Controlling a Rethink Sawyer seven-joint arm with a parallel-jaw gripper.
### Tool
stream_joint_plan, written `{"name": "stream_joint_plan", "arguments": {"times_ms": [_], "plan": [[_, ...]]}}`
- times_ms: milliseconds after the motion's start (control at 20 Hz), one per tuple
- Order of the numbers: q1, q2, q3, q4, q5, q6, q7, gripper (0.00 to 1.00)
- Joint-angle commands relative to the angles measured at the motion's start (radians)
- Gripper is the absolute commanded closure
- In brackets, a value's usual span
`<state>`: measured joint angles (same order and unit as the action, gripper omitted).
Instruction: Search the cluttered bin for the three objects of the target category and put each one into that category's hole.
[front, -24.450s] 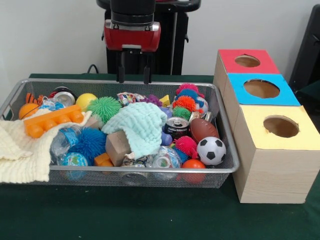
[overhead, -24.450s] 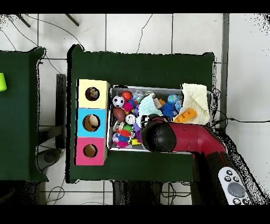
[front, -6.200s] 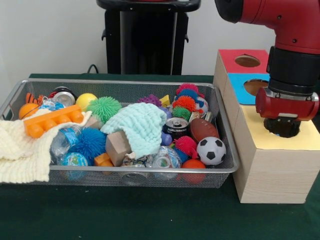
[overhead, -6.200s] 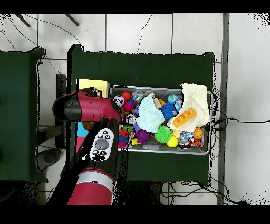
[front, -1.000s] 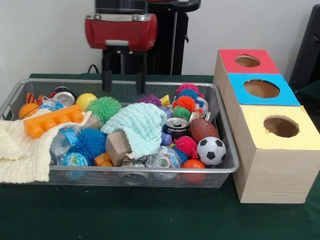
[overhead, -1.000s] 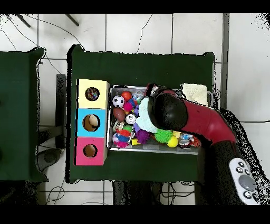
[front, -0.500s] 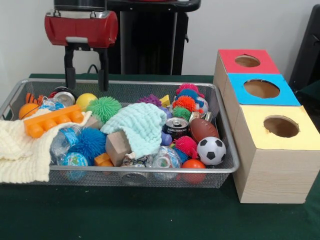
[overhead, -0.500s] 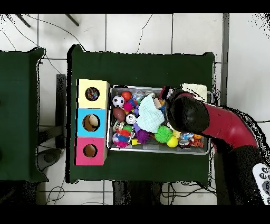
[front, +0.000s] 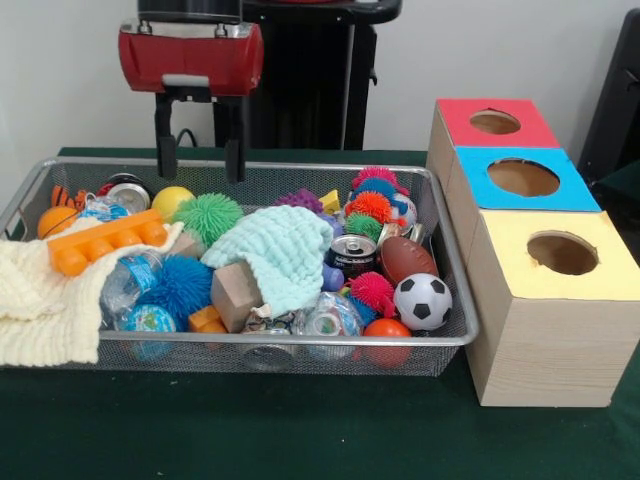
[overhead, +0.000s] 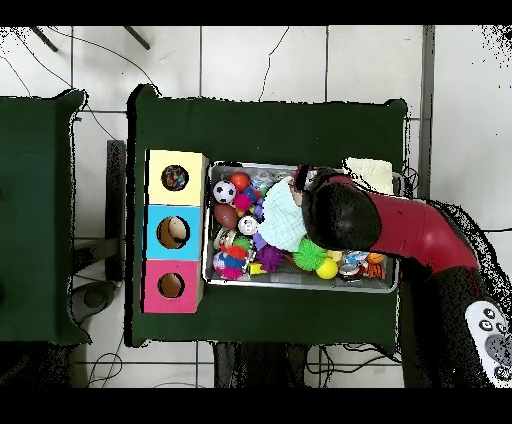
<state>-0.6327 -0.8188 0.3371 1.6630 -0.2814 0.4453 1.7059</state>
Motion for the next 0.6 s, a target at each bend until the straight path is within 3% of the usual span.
{"name": "stream_joint_plan", "arguments": {"times_ms": [50,400,600], "plan": [[0.002,0.064,0.089,0.029,-0.11,0.086,-0.176,0.0],[-0.039,0.079,0.13,0.051,-0.127,0.072,-0.161,0.0],[0.009,0.087,0.096,0.039,-0.178,0.028,-0.104,0.0]]}}
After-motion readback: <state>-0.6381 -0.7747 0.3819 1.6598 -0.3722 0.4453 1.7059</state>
